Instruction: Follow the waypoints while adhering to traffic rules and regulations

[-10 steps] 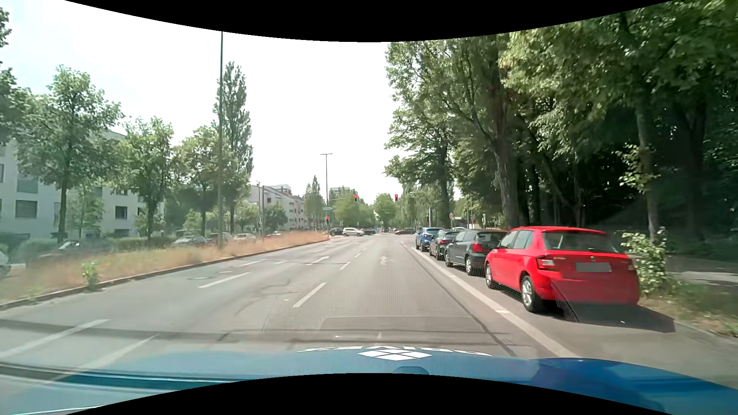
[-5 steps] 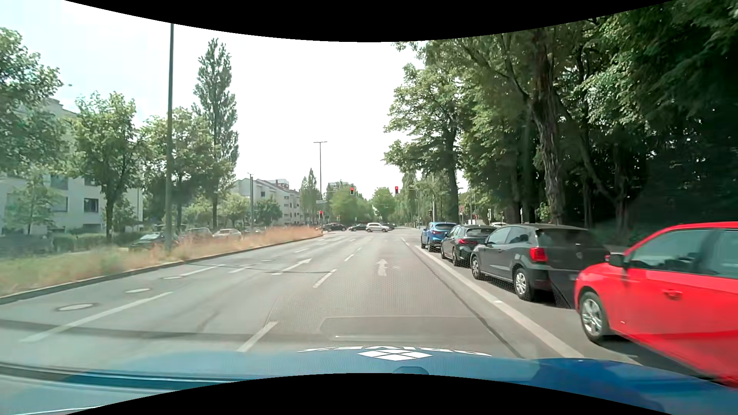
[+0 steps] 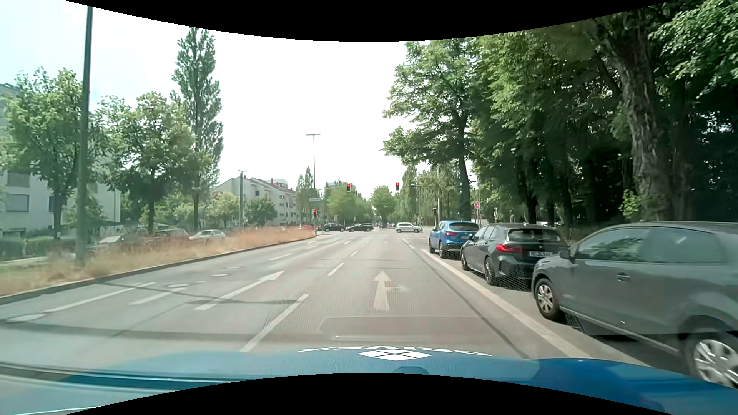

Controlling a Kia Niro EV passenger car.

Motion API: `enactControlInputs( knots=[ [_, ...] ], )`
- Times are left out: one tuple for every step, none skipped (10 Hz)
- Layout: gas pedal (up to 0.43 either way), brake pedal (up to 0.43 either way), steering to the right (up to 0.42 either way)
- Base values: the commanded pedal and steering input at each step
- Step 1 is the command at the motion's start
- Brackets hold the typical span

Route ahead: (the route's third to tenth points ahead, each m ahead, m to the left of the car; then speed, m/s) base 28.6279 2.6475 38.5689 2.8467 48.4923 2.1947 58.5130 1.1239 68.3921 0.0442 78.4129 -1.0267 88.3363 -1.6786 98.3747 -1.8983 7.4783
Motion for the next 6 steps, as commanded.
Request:
enactControlInputs(
  knots=[
    [0.0, 0.0, -0.002],
    [0.0, 0.0, -0.001],
    [0.0, 0.0, -0.001],
    [0.0, 0.0, -0.001],
    [0.0, 0.0, 0.0],
    [0.0, 0.0, 0.0]
  ],
)
